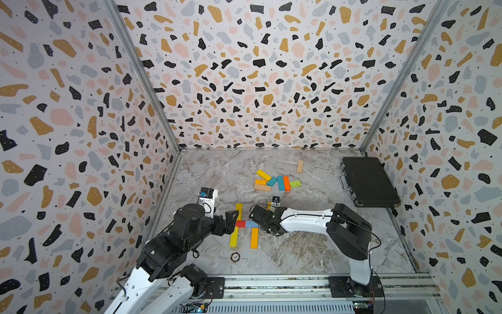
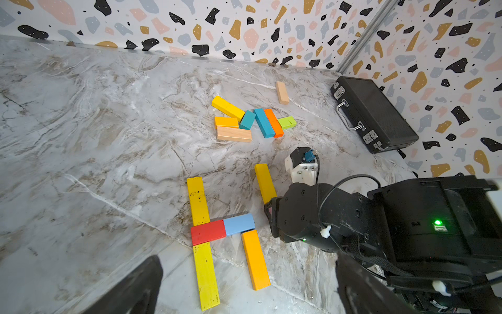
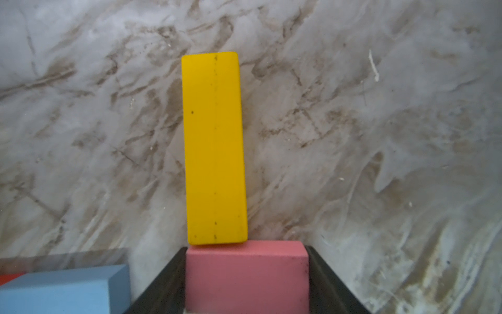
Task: Assemble the letter h with building blocks
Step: Assemble the building block at the center of the board.
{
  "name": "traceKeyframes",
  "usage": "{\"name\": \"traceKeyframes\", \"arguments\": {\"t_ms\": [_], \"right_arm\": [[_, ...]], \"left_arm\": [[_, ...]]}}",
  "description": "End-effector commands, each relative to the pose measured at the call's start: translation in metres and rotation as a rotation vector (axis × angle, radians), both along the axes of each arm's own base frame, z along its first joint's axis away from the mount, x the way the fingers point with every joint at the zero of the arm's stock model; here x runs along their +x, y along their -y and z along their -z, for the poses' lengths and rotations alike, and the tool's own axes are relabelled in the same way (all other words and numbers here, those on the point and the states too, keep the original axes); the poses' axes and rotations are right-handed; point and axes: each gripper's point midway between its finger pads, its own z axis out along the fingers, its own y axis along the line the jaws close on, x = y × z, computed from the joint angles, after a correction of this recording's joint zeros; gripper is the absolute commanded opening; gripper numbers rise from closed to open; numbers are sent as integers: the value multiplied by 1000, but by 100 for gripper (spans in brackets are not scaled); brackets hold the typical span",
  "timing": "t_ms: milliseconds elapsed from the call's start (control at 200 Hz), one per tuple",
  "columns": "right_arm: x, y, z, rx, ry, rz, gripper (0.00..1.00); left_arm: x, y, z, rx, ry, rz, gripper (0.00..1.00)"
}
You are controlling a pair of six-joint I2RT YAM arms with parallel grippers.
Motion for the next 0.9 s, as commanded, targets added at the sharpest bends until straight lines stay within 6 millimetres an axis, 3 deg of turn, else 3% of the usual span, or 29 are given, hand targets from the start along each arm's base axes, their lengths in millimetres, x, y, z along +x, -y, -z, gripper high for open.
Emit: {"name": "traceKeyframes", "arguments": {"t_ms": [0,335,526,656,781,896], "right_arm": [[0,11,8,-53,-14,11,68],[4,9,4,-50,6,-7,79],[12,5,-11,-42,64,-37,81],[23,5,-37,-51,138,-65,84],[33,2,-84,-42,235,-111,85],[27,3,-114,19,266,-169,83]], "left_arm": [[4,3,-3,-13,18,4,99],[4,3,-3,-12,15,5,99],[4,4,-2,-10,12,6,99],[4,4,-2,-11,10,8,99],[4,4,-2,-10,13,9,99],[4,3,-2,-4,13,6,99]]}}
